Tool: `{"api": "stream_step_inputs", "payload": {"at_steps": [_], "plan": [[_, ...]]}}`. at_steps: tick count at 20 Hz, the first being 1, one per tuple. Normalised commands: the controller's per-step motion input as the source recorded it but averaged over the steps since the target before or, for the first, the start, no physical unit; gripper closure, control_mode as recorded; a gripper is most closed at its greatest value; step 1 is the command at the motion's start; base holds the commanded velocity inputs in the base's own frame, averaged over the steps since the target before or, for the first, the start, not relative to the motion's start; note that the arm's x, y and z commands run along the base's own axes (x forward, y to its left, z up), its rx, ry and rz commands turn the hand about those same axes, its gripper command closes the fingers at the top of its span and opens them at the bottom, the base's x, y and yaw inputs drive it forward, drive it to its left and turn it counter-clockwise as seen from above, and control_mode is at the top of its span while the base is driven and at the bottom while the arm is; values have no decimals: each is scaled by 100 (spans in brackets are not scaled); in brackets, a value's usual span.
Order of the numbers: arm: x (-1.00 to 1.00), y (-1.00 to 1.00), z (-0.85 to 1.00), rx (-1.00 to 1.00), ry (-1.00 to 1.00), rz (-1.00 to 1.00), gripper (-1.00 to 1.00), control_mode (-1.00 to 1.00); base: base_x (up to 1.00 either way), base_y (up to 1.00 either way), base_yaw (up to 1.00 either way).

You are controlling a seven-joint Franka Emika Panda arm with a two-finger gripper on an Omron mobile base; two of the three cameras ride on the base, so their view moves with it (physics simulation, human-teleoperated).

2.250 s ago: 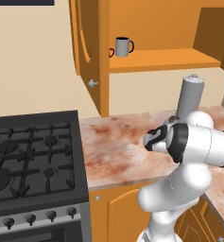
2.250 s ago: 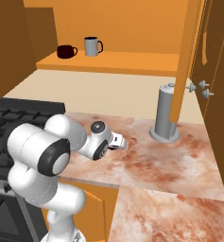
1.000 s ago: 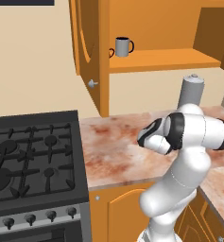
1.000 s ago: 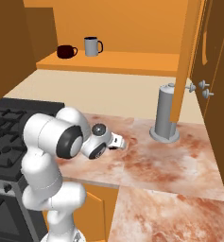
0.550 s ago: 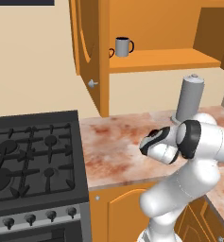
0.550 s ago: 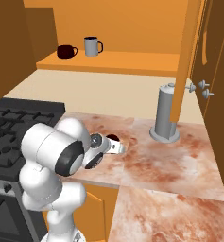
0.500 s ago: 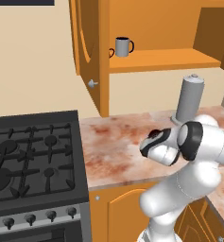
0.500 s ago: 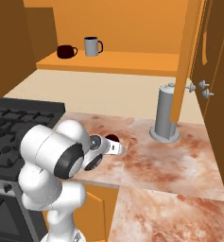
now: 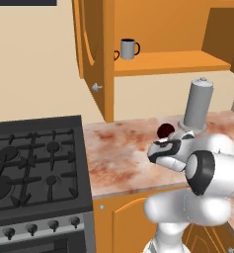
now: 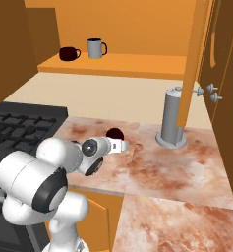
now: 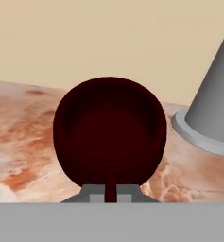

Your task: Pick the mug on the counter and place it in the cabinet with the handle facing the right, like the mugs already inside.

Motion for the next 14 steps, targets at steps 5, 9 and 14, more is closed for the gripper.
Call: {"api": "stream_step_inputs", "payload": {"at_steps": [5, 9, 14], "plan": [[3, 2, 61, 0, 8, 1, 100, -100, 0, 0, 0], [4, -7, 14, 13, 18, 0, 100, -100, 0, 0, 0], [-5, -2, 4, 4, 15, 3, 100, -100, 0, 0, 0]]}}
